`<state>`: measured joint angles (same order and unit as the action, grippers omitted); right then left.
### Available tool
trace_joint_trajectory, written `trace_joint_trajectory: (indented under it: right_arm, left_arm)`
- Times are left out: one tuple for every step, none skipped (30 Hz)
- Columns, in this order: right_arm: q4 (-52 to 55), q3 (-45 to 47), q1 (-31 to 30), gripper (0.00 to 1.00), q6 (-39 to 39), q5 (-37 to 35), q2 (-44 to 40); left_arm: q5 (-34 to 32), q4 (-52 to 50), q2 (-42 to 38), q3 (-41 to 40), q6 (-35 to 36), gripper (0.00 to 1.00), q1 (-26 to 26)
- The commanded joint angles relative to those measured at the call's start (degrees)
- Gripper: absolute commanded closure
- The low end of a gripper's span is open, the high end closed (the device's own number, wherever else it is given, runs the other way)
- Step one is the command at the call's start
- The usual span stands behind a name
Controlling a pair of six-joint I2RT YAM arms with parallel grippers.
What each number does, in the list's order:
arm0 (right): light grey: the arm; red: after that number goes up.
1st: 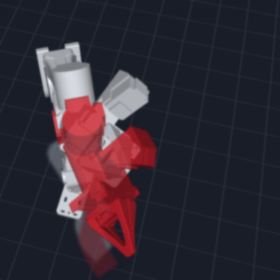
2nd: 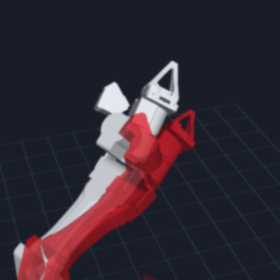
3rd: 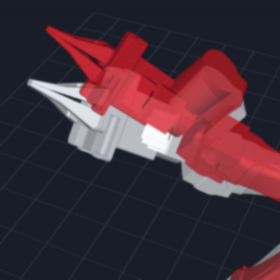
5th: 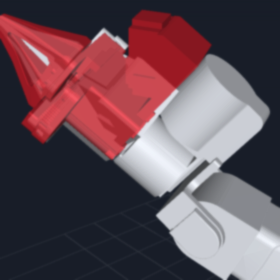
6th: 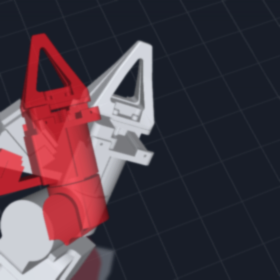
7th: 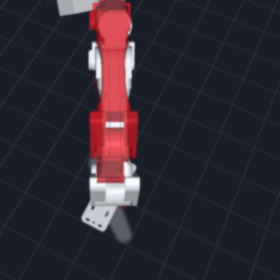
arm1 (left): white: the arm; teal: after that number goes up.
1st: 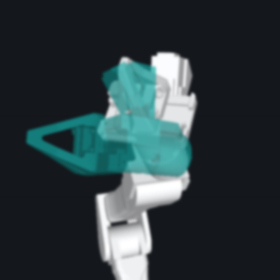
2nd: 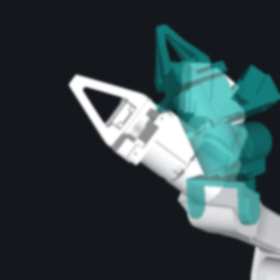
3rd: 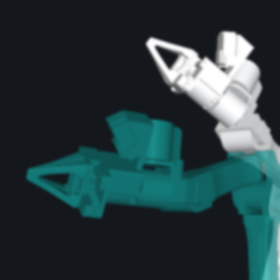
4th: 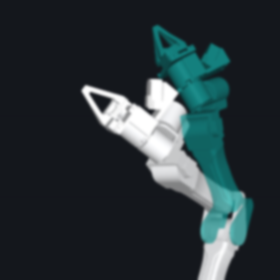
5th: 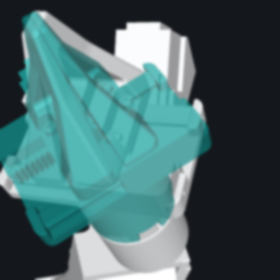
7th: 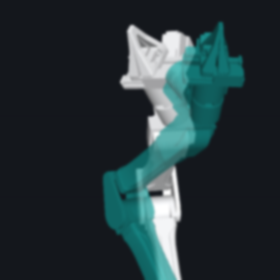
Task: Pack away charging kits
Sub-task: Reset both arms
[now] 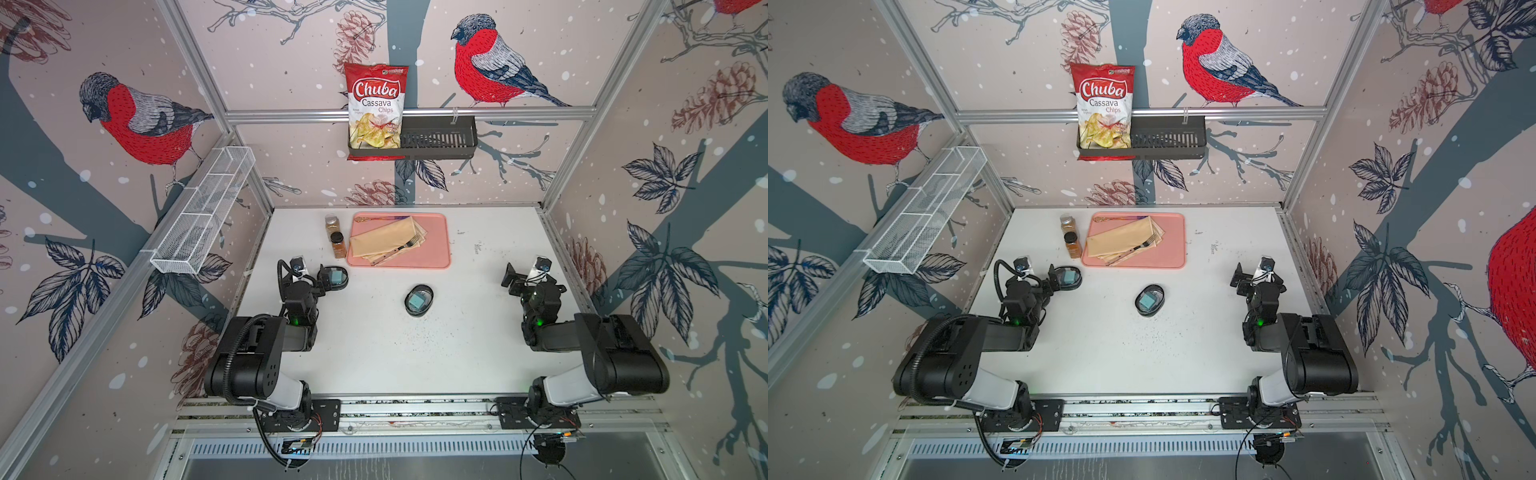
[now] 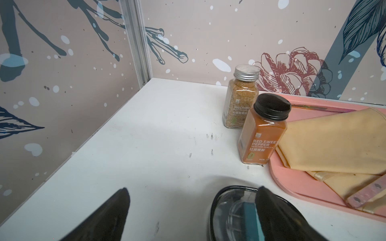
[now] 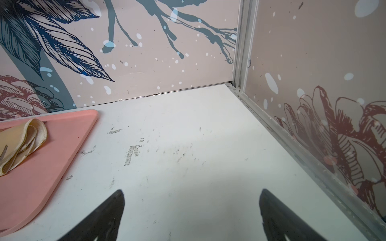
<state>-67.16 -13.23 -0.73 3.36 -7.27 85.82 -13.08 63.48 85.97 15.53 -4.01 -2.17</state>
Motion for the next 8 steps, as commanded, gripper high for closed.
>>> trace_joint_trajectory:
  right_arm:
    - [-1.14, -0.3, -0.06, 0.0, 0.51, 0.58, 0.14]
    - [-0.91, -0.62, -0.05, 0.0, 0.5, 0.5, 0.31]
    - [-0.33, -1.07, 0.17, 0.01, 0.61, 1.04, 0.73]
    - [-0.51, -0.92, 0.17, 0.01, 0.6, 1.16, 0.59]
    - [-0.29, -0.94, 0.2, 0.01, 0.6, 1.17, 0.5]
    - [-0.76, -0.7, 0.23, 0.01, 0.62, 1.08, 0.38]
    - [-0.72, -0.53, 0.2, 0.0, 0.6, 1.07, 0.18]
    - [-1.19, -0.22, 0.12, 0.01, 0.51, 0.94, -0.05]
  left_arm:
    - [0.6, 0.72, -0.19, 0.29, 0.49, 0.02, -0.08]
    - [0.6, 0.63, -0.19, 0.31, 0.41, 0.02, -0.06]
    - [0.59, 0.66, -0.19, 0.38, 0.41, 0.02, -0.06]
    - [0.6, 0.6, -0.19, 0.29, 0.41, 0.02, -0.05]
    - [0.59, 0.68, -0.19, 0.29, 0.38, 0.02, -0.02]
    - [0.6, 0.65, -0.19, 0.34, 0.41, 0.02, -0.05]
    - [0.6, 0.67, -0.19, 0.28, 0.39, 0.02, -0.03]
    - [0.6, 0.68, -0.2, 0.29, 0.38, 0.02, -0.04]
